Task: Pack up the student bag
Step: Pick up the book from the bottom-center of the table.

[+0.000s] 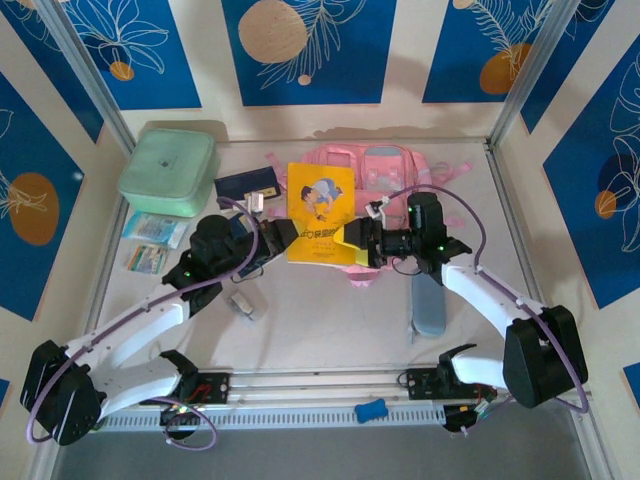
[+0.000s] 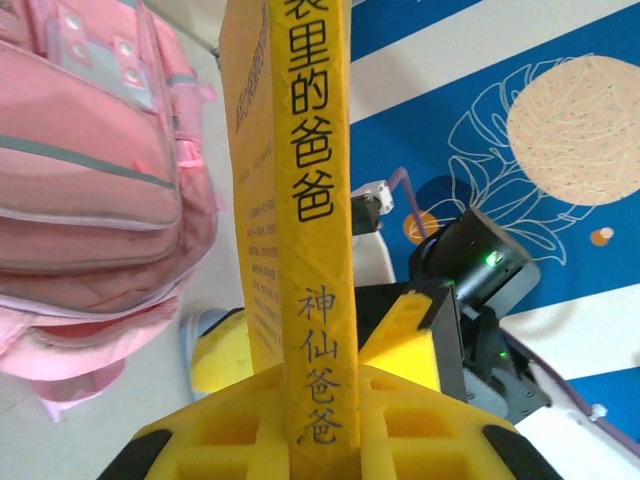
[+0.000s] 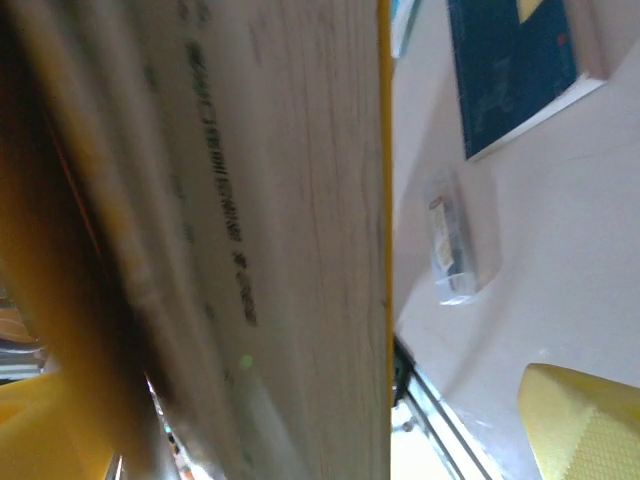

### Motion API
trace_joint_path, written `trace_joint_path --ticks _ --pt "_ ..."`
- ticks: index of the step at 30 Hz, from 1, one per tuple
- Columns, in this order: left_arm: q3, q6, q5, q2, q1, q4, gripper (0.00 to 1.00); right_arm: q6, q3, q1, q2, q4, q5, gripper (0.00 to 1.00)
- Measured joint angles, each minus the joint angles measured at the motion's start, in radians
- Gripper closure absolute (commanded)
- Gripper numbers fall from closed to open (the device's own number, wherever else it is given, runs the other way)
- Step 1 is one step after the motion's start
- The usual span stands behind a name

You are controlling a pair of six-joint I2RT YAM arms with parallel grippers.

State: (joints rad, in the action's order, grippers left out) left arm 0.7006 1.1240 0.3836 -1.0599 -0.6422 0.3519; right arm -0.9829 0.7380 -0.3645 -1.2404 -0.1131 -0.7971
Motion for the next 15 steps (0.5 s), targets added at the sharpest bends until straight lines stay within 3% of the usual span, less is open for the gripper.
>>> trace_joint_path --ticks 4,8,11,15 --pt "0.005 0.003 -0.011 -0.01 -0.011 0.013 1.0 -0.101 -0.002 -0.036 0.014 -0.142 -0.006 0.01" --pt "0.018 -0.022 -0.055 -0.005 -0.014 -0.051 1.0 -0.132 -0.001 -0.034 0.078 -0.174 0.0 0.02" --pt "0.019 -0.037 -0.072 0.004 -0.015 -0.089 1.0 -0.109 0.02 -0.032 0.116 -0.113 0.014 0.12" --pt "0.024 -0.053 -0.083 0.004 -0.015 -0.116 1.0 -0.078 0.046 -0.031 0.117 -0.043 0.038 0.34"
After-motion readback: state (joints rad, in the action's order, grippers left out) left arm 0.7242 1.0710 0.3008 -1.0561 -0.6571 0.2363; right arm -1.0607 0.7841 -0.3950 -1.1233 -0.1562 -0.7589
